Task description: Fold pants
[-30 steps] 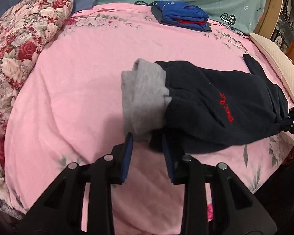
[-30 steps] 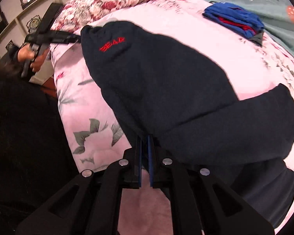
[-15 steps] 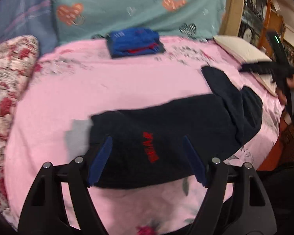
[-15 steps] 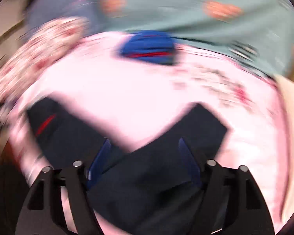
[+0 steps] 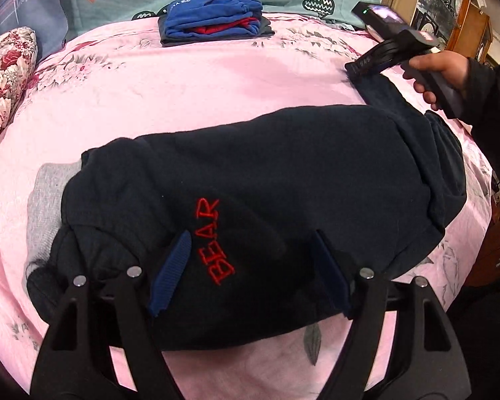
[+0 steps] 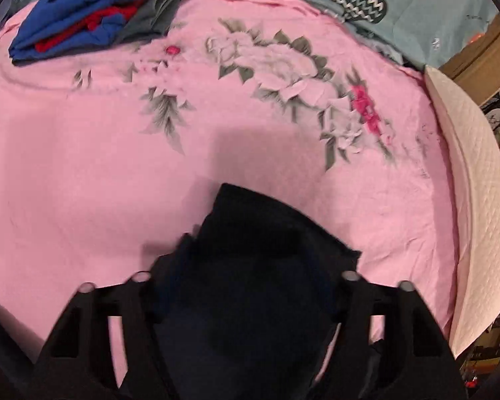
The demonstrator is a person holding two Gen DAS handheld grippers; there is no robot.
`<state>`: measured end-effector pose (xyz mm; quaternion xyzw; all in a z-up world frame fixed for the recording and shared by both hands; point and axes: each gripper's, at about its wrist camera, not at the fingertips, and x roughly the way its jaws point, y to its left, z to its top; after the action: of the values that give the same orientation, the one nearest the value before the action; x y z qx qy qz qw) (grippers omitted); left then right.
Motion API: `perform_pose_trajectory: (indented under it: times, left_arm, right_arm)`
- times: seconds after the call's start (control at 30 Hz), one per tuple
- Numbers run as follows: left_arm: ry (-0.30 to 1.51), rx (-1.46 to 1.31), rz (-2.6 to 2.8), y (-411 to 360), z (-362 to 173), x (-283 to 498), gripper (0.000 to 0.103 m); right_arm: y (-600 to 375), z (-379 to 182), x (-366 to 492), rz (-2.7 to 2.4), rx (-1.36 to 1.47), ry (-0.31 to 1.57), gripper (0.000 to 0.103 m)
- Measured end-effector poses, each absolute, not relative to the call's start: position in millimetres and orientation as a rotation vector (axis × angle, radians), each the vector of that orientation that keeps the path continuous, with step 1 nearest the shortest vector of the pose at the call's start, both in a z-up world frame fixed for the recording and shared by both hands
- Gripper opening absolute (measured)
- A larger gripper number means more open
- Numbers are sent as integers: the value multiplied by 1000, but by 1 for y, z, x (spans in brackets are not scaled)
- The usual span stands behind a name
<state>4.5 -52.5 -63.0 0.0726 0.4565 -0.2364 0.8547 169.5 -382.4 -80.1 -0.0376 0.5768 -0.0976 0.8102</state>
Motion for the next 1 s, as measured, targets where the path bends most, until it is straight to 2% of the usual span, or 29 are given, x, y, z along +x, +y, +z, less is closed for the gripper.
perform_pose_trajectory:
  times: [0.03,0.07,0.13,0.23,0.4,0.5,0.63,0.7,0.73,0.77,0.83,1.0]
  left_arm:
    - [962,148,-497,-52,-63,5,76]
    - [959,141,-498,-52,-63,6,76]
    - [961,133,-500,-51,-63,8,76]
    - [960,118,-506,-50,-63,10,76]
    - [957,93,-515,-48,-63,12,78]
    - [955,95,-518,-48,-63,12,78]
    - [958,102,-520,-49,-63,12,78]
    - [965,113,-514,-52,-62,13,78]
    - [968,117,-510,-53,-62,13,78]
    - [969,120,-507,-53,-61,12,79]
    - [967,120,-502,-54,-59,11,79]
    - [963,112,-495,-52,-57,6,80]
  right_arm:
    - [-384,-79,167,-187,-62,1240,11]
    - [-388,-76,163,-168,-43,1226,6]
    - [-403,-61,147,-120,48,1159,5]
    - [-424,-4,95,10,203,932,5]
    - [-481,67,-44,97,365,609,5]
    - [-516,46,-113,45,409,610,5]
    - [-555,-31,-148,-73,466,803,6]
    - [-559,-41,-155,-132,415,847,10]
    - [-560,-38,-156,-155,390,840,16]
    - [-561,-31,-157,-186,356,824,31]
    - [-568,-10,-156,-245,300,771,51]
    - [-607,21,-139,-312,319,750,59]
